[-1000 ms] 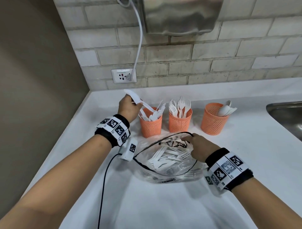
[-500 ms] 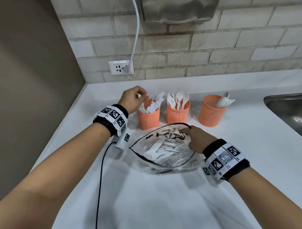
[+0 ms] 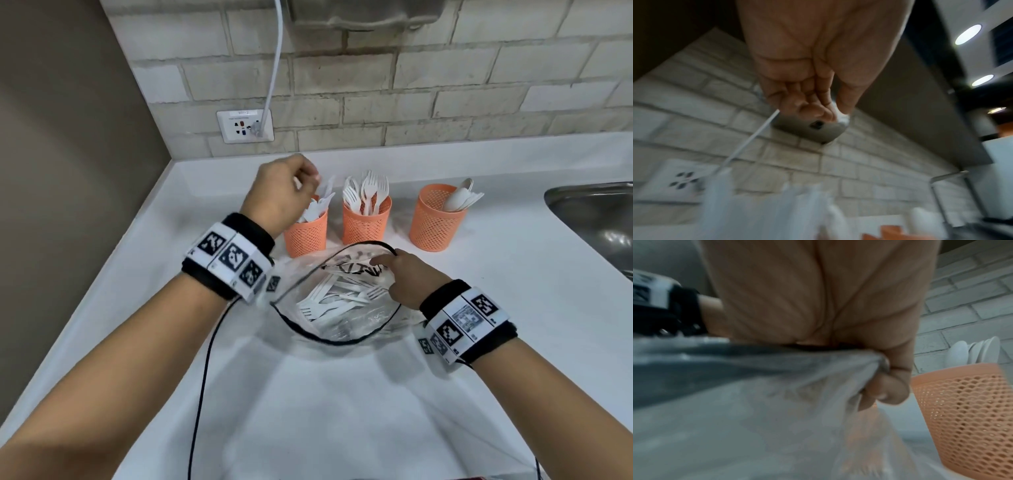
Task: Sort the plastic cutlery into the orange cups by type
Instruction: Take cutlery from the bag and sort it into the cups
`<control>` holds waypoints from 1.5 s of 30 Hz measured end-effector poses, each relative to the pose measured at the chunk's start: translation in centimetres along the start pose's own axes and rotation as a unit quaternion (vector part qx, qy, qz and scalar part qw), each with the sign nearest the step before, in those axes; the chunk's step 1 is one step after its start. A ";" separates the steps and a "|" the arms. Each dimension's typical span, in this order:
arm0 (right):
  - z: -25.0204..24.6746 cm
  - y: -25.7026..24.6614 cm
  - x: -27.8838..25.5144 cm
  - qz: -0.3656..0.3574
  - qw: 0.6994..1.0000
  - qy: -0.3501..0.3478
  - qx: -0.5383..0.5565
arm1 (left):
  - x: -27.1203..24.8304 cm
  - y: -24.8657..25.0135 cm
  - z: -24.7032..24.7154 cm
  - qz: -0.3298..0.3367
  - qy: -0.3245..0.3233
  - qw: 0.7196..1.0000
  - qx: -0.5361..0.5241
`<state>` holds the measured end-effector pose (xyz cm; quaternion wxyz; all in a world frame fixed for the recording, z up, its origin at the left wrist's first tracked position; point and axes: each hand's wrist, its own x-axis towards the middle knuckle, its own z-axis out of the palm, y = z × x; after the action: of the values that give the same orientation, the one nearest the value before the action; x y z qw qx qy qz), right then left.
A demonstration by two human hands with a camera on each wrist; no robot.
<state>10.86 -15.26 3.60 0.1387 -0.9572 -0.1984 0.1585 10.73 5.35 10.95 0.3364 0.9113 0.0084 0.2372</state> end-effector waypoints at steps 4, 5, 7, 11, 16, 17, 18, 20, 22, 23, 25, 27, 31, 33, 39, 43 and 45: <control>0.3 0.3 -0.4 -0.008 1.000 0.008 -0.002 | -5.3 2.7 2.5 0.043 -0.214 0.976 0.019; 0.4 0.3 -0.5 -0.011 1.000 0.014 -0.002 | -6.2 2.7 3.2 0.034 -0.282 0.957 0.049; 0.5 0.4 -0.9 -0.013 1.000 0.022 0.001 | -7.8 2.3 4.4 0.023 -0.394 0.908 0.138; 1.1 0.6 -1.8 -0.004 1.000 0.004 -0.017 | -9.7 1.8 5.3 0.025 -0.480 0.844 0.238; 1.6 0.6 -2.6 0.015 1.000 -0.012 -0.023 | -8.8 0.3 3.6 0.005 -0.447 0.833 0.327; 1.7 0.6 -2.7 0.013 0.999 -0.016 -0.025 | -8.2 -0.1 2.9 -0.005 -0.431 0.840 0.330; 1.9 0.7 -2.7 0.008 0.999 -0.018 -0.028 | -7.7 -0.4 2.3 -0.016 -0.421 0.848 0.322; 2.1 0.7 -2.9 -0.001 0.999 -0.018 -0.035 | -7.4 -0.2 1.4 -0.036 -0.409 0.862 0.298; 2.3 0.6 -3.2 -0.006 0.999 -0.017 -0.050 | -7.8 1.1 1.2 -0.022 -0.397 0.871 0.289; 2.5 0.5 -3.4 -0.008 0.998 -0.015 -0.059 | -8.2 1.9 1.7 -0.005 -0.393 0.874 0.288; 2.7 0.4 -3.7 -0.012 0.997 -0.013 -0.071 | -9.3 3.5 3.5 0.022 -0.406 0.866 0.291; 3.0 0.4 -4.0 -0.014 0.997 -0.014 -0.081 | -10.0 4.0 5.9 0.022 -0.439 0.847 0.298; 3.0 0.5 -4.1 -0.016 0.996 -0.022 -0.080 | -10.3 2.7 9.2 -0.036 -0.459 0.840 0.287; 3.2 0.7 -4.1 -0.016 0.997 -0.024 -0.069 | -10.4 1.8 10.0 -0.042 -0.456 0.847 0.270; 3.9 0.8 -4.1 0.004 0.997 -0.013 -0.070 | -10.4 1.0 9.7 -0.014 -0.441 0.855 0.273; 3.6 0.8 -3.9 0.029 0.997 -0.008 -0.071 | -9.7 1.0 8.5 -0.034 -0.436 0.841 0.319; 3.4 0.8 -3.9 0.030 0.998 -0.009 -0.062 | -9.7 1.1 8.1 -0.039 -0.411 0.841 0.350</control>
<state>6.46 -16.93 1.18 0.0720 -0.9681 -0.1800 0.1587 5.52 -2.13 2.07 -0.0232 0.9812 -0.0124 -0.1913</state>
